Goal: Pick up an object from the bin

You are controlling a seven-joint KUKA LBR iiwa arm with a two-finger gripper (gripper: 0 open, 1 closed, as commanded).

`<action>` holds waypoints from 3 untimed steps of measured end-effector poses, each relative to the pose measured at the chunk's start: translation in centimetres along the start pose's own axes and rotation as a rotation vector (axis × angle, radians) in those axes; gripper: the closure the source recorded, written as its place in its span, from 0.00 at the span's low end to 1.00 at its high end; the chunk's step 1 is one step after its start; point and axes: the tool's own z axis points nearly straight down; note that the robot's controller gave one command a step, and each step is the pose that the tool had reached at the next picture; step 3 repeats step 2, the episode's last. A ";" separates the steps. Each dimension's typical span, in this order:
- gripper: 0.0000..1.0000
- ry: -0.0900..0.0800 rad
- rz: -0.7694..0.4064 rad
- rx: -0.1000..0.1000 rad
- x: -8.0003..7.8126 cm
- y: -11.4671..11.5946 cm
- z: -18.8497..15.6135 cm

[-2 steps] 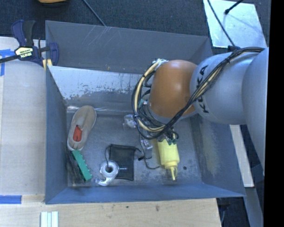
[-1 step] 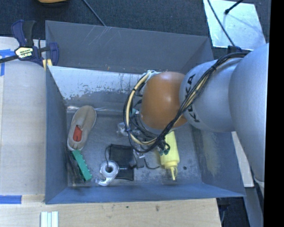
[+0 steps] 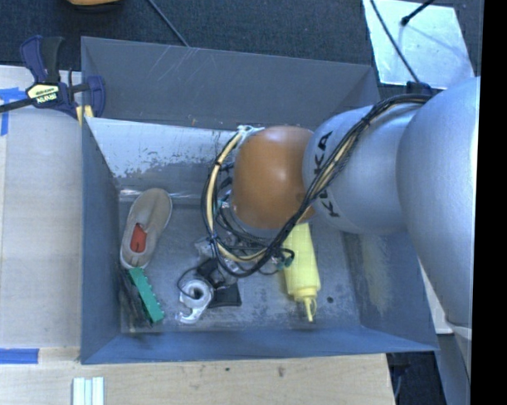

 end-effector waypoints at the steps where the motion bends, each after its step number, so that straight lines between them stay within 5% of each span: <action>1: 1.00 0.000 0.000 0.000 0.0 0.0 0.0; 2: 1.00 0.006 -0.018 -0.003 -0.8 -0.2 -5.3; 3: 1.00 0.006 -0.018 -0.003 -0.8 -0.2 -5.3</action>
Offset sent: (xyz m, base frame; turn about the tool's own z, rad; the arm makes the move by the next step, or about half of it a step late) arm 0.0187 0.0059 0.1160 -0.0408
